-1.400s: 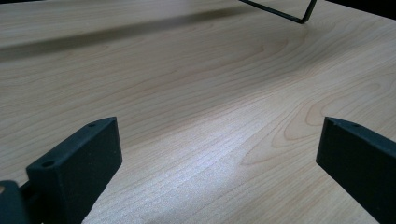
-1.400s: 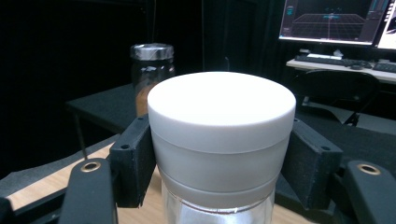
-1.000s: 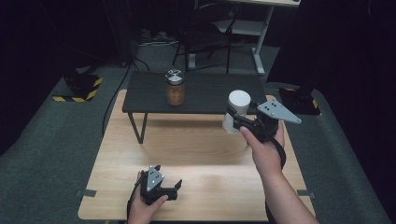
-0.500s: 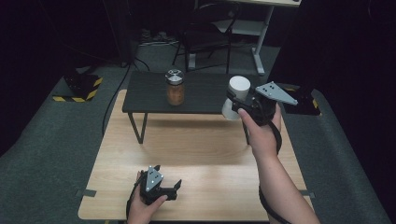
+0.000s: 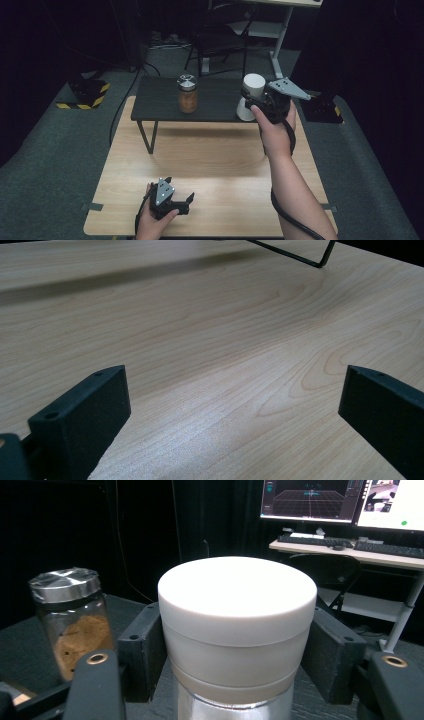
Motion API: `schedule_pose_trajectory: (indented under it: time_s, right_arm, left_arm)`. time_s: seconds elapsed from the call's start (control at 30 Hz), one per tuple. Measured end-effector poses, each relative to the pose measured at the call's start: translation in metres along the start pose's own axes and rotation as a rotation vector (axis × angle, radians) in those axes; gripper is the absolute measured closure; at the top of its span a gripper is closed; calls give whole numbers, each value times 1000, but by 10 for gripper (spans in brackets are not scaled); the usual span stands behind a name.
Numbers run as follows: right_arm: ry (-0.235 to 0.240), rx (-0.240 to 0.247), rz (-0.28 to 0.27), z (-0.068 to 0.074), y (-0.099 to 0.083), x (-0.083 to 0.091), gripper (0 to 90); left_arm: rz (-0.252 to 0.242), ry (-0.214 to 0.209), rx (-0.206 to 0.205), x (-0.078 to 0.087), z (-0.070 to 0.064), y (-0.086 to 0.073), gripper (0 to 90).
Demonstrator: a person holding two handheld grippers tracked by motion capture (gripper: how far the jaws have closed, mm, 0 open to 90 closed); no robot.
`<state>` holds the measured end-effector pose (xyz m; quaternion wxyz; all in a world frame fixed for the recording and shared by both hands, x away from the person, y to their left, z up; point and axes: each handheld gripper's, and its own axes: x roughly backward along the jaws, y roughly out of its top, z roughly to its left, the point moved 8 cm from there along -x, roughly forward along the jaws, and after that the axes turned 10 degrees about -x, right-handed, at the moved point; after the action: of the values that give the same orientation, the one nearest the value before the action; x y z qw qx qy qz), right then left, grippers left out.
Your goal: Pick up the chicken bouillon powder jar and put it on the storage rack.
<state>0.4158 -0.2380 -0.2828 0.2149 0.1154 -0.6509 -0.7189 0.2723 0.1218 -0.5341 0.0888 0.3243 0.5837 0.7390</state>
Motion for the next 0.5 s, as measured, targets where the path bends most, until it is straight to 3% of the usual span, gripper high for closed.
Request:
schedule_pose_trajectory:
  time_s: [0.5]
  right_arm:
    - [-34,-11,9,-2,1,-25,335]
  left_arm:
    - [-4,-6,11,0,2,-1,4]
